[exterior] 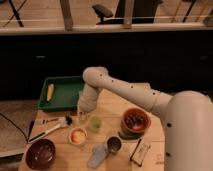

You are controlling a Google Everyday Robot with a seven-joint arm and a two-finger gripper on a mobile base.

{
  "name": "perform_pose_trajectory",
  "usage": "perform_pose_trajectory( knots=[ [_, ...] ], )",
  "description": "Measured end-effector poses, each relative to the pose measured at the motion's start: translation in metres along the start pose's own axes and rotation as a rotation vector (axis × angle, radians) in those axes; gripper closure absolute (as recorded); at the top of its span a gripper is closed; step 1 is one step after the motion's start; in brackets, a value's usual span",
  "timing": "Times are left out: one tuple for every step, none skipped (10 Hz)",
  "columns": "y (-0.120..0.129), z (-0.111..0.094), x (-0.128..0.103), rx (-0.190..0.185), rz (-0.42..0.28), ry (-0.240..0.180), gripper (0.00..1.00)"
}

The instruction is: Place apple in paper cup

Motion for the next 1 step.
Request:
perform_pose_trajectory(
  knots=[
    [0.0000,0.0000,0.0000,0.000,0.000,0.000,0.78]
  ],
)
